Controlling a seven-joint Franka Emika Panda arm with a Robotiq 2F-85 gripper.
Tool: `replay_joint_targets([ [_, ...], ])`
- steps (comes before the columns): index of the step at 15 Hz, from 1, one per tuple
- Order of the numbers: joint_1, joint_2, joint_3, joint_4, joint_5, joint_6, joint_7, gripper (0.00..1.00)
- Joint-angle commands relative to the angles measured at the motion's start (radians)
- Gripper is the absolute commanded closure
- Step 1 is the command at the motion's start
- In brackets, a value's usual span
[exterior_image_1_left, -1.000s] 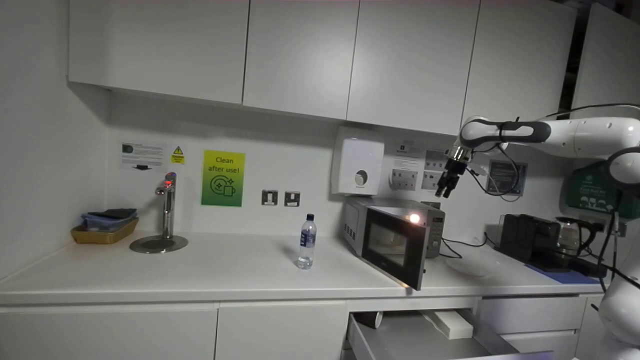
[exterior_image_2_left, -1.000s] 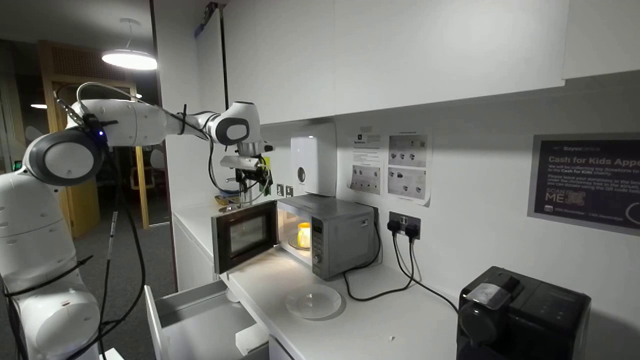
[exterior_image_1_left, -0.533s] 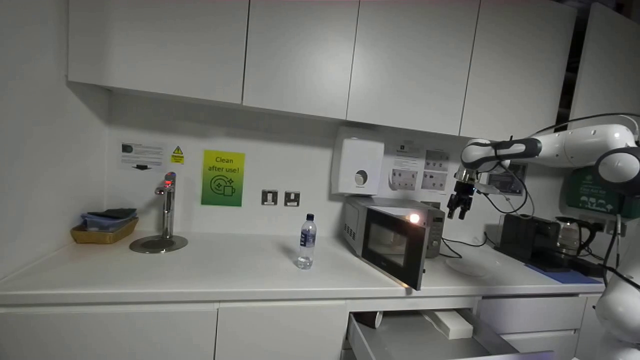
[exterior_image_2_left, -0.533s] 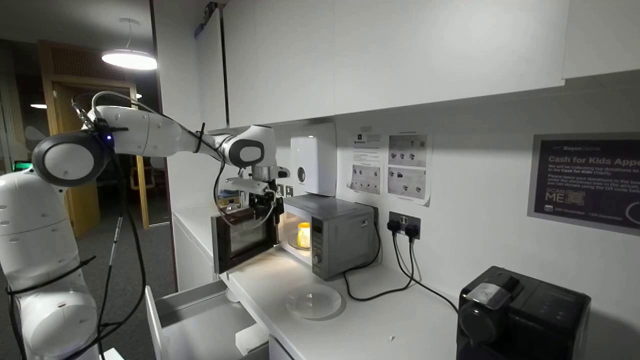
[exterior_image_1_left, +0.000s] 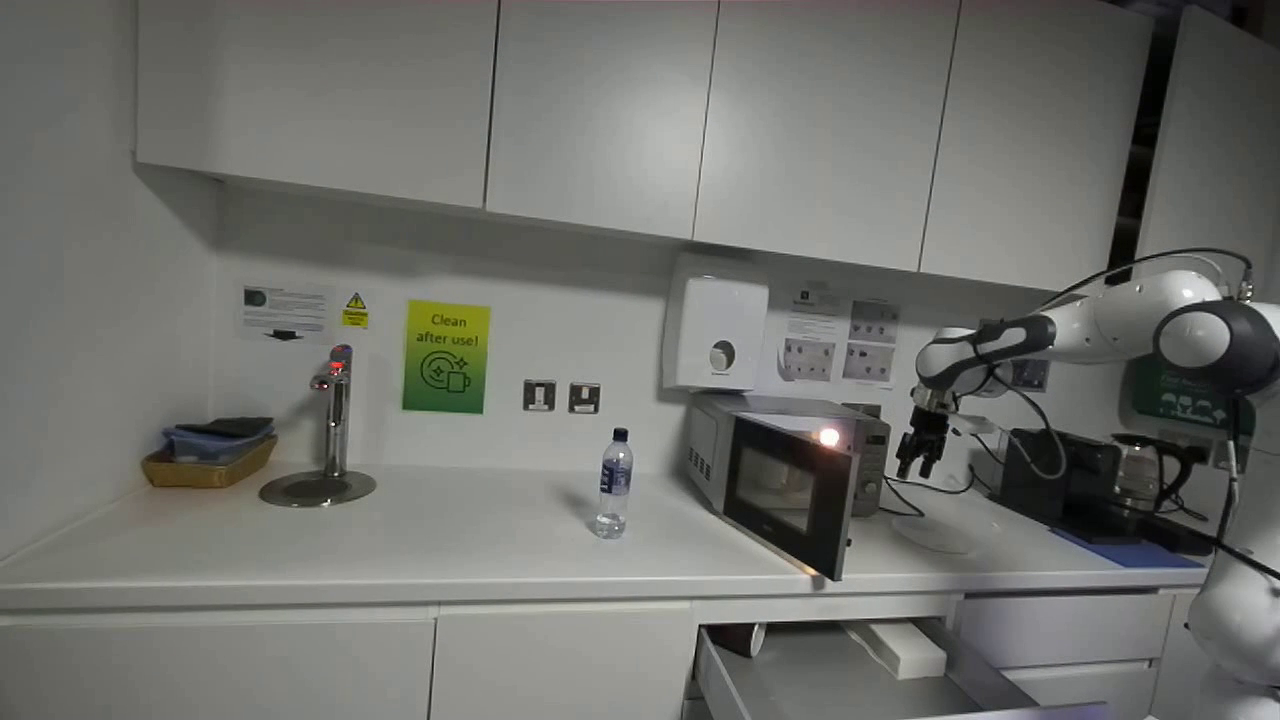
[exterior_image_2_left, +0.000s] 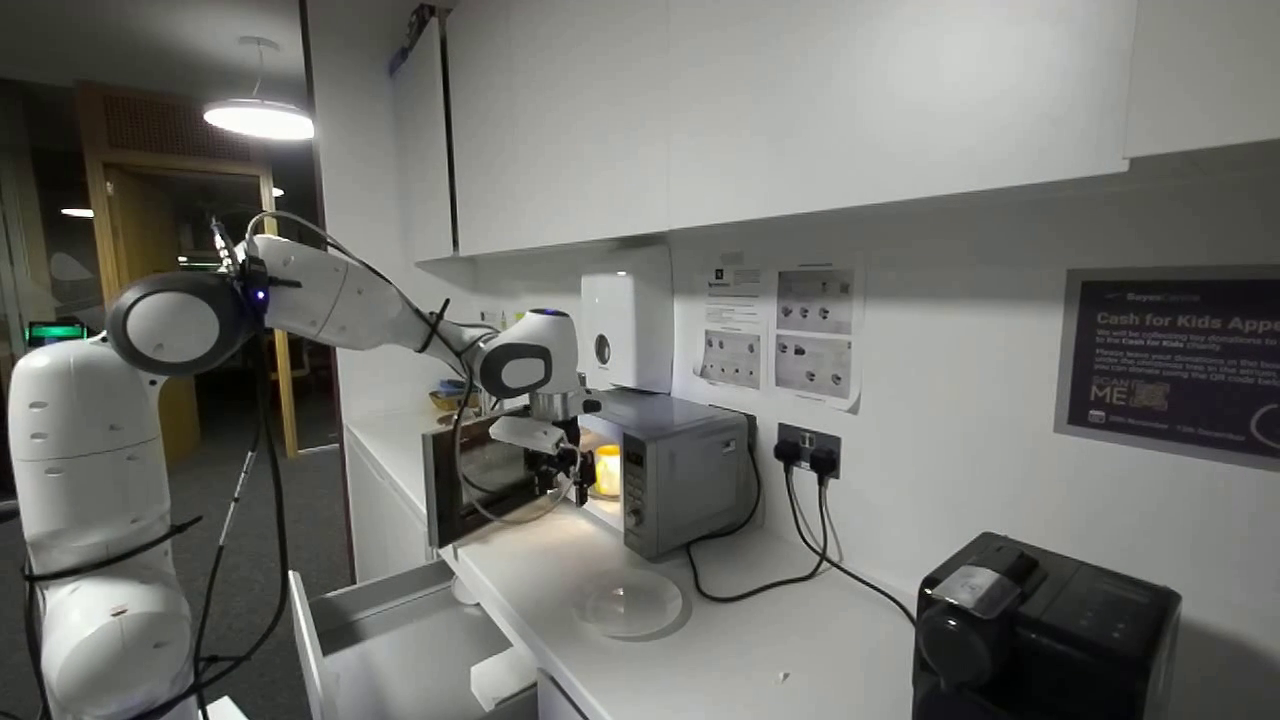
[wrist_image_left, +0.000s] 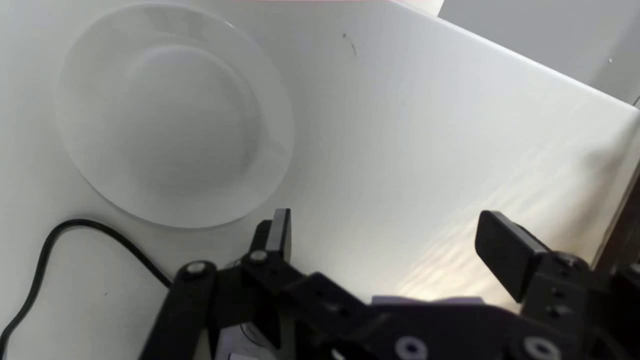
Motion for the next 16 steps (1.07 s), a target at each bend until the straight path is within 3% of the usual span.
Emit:
replay_joint_targets([
  [1,-0.017,0.043,0.008,-0.01,0.027,0.053,-0.079,0.0],
  [10,0.001,0.118,0.077,-0.005,-0.037,0.118,-0.253,0.0],
  [16,0.018,0.147,0.126,-0.03,-0.01,0.293,-0.206,0.0],
])
